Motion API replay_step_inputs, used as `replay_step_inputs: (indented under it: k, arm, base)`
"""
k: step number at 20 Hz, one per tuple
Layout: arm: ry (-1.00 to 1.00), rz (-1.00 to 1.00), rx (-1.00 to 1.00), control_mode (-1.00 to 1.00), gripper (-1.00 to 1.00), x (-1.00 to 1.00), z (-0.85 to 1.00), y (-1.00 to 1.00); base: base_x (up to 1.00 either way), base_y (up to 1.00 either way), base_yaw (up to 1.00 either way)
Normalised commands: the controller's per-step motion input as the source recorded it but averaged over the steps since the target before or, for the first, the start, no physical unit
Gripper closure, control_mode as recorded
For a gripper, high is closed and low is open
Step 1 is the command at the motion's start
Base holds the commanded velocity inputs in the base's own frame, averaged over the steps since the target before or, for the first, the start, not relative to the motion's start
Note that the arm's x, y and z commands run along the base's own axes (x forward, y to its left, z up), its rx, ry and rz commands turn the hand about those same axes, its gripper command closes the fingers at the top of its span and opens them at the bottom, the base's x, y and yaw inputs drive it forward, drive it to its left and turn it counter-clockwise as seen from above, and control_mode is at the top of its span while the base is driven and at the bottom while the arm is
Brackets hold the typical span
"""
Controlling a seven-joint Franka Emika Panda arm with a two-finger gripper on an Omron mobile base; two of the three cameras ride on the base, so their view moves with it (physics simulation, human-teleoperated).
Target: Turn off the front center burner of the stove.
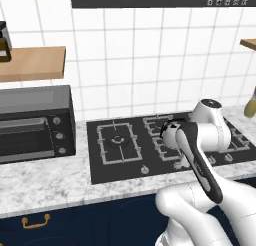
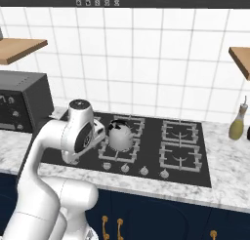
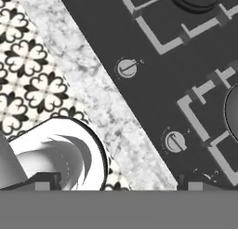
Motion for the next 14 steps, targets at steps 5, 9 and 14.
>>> replay_step_inputs:
  k: [5, 9, 14]
  arm:
    - [-0.02, 0.50, 0.00, -1.00, -1.00, 0.30, -0.25, -0.05]
    - [0.00, 0.25, 0.00, -1.00, -1.00, 0.20, -0.37, 0.00]
    - [0.00, 0.25, -0.01, -1.00, -1.00, 0.03, -0.29, -0.12]
  base:
    - [0.00, 0.00, 0.00]
    - [0.00, 0.00, 0.00]
    - [0.00, 0.00, 0.00]
